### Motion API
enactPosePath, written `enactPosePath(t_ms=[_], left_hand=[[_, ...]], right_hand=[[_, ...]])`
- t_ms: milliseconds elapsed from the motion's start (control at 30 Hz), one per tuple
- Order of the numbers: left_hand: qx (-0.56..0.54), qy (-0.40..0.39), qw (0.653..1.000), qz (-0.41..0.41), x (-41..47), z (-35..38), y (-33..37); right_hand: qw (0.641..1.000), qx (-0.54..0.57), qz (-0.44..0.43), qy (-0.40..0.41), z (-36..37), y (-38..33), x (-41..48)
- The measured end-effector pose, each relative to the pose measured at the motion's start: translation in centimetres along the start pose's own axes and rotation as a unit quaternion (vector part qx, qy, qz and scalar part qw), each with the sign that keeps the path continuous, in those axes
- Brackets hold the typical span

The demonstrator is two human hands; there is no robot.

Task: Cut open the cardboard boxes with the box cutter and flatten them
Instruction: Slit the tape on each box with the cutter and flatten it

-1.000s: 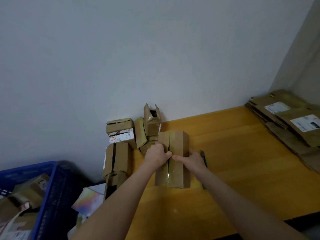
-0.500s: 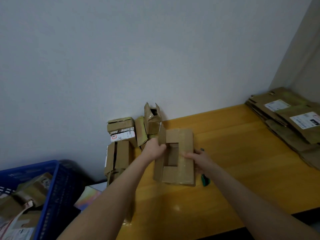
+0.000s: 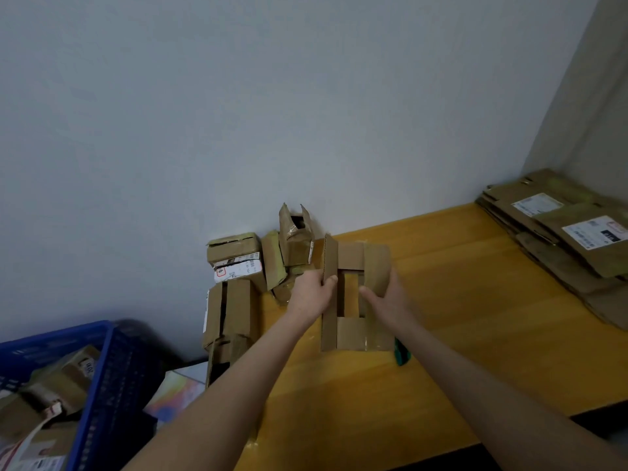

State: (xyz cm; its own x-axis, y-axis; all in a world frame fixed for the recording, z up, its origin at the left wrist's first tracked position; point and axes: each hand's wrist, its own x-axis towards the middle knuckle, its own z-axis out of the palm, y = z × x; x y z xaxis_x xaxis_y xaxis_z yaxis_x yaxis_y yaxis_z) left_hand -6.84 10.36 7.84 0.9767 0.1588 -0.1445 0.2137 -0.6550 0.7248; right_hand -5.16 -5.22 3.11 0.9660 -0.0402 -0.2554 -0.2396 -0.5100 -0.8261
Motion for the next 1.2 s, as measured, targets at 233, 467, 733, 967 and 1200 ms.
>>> enactPosePath(t_ms=[233, 467, 733, 967, 1200], left_hand=[[0.059, 0.03, 0.997, 0.045, -0.5, 0.0, 0.8], [-0.05, 0.021, 0.998, -0.014, -0.3, -2.1, -0.9], [-0.242, -0.008, 0.968, -0.072, -0.8, -4.2, -3.9], [-0.332, -0.036, 0.934, -0.125, -0.8, -4.8, -5.3], [-0.061, 0.023, 0.997, -0.046, 0.2, -3.7, -3.9]], right_hand=[[0.988, -0.151, 0.032, 0.003, -1.0, -1.7, 0.4], [1.0, 0.018, 0.007, -0.022, -2.0, -0.8, 0.3], [0.971, 0.217, 0.081, -0.057, -2.2, -0.6, 0.4], [0.951, 0.265, 0.129, -0.089, -2.3, 0.0, 0.8], [0.989, -0.115, -0.033, 0.082, -1.6, -2.4, 0.9]])
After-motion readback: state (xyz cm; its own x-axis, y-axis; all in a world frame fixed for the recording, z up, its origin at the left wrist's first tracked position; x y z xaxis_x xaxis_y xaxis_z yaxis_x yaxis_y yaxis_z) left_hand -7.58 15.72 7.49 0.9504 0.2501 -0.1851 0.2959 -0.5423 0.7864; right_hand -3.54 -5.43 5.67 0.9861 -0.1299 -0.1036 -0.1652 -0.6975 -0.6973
